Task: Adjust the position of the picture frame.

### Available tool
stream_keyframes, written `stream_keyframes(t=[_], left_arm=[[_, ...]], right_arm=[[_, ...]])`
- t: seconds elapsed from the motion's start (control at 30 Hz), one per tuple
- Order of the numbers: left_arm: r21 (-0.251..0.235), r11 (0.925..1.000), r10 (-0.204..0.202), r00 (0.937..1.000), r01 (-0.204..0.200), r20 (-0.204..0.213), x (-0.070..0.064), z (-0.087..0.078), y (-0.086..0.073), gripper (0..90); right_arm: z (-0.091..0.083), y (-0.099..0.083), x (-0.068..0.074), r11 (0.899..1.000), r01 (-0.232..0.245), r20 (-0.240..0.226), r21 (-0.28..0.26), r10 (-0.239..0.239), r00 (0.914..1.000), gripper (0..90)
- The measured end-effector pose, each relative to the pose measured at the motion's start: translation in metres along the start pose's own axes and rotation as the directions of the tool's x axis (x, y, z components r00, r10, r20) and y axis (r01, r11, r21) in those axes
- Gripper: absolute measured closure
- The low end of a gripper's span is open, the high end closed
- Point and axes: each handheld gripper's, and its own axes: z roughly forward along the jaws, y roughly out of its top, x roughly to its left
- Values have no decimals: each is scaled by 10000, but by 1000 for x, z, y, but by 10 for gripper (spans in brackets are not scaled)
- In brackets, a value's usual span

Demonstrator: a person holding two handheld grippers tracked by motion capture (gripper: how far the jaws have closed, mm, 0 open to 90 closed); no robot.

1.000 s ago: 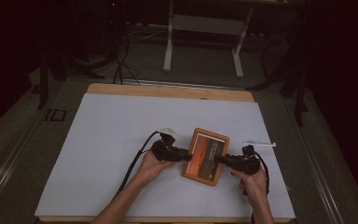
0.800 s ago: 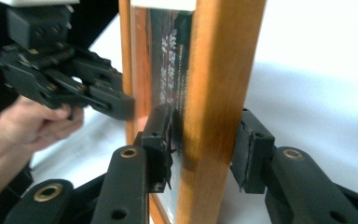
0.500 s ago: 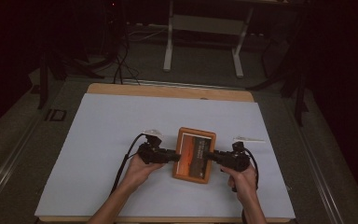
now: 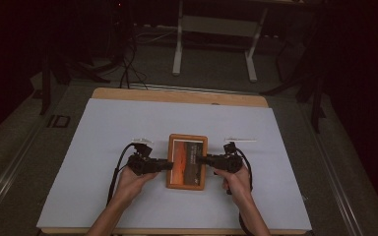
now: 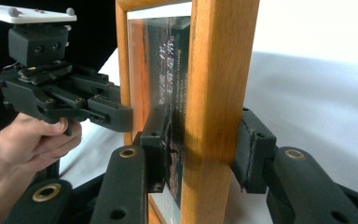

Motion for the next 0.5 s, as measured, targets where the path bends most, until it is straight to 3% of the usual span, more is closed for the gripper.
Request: stream_keyframes(t=[0.2, 0.5], left_arm=[[102, 9991, -420, 9990, 421, -122, 7, 4, 3, 670], [589, 9920, -1123, 9936, 1116, 86, 22, 16, 7, 625]], right_arm=[[13, 7, -8, 9994, -228, 177, 249, 223, 9996, 568], [29, 6, -21, 9954, -696, 701, 664, 650, 9954, 489]])
